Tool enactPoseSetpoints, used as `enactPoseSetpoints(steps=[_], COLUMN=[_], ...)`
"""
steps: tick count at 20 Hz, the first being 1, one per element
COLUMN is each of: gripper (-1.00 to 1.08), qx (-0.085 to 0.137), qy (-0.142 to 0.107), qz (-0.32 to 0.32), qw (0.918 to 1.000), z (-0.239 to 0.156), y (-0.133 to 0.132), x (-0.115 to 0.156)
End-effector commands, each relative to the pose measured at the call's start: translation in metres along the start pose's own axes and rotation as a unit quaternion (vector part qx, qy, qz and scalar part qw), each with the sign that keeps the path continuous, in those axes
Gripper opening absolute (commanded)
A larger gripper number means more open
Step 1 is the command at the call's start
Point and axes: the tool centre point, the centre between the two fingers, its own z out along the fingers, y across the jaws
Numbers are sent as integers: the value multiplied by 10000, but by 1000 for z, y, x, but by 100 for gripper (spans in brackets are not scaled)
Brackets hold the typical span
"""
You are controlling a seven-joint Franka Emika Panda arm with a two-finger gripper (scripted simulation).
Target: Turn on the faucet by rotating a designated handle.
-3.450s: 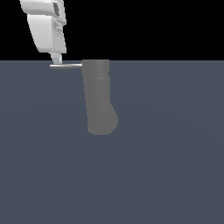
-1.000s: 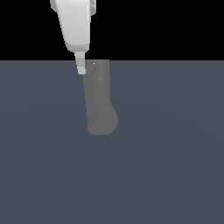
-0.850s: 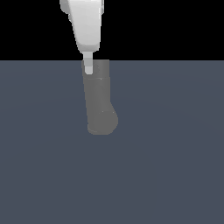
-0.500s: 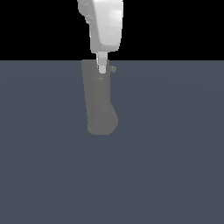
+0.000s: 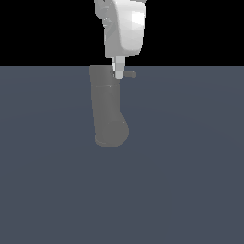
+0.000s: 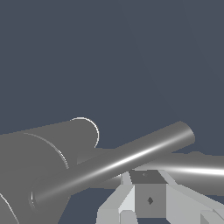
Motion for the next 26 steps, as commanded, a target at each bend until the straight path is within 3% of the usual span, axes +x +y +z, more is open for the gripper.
enactPoseSetpoints(steps=[1, 26], gripper=[-100, -100], qx=[29, 34], qy=[6, 11], qz=[103, 274], qw=[9999, 9996], z=[0, -1], y=[-6, -51], x=[16, 84])
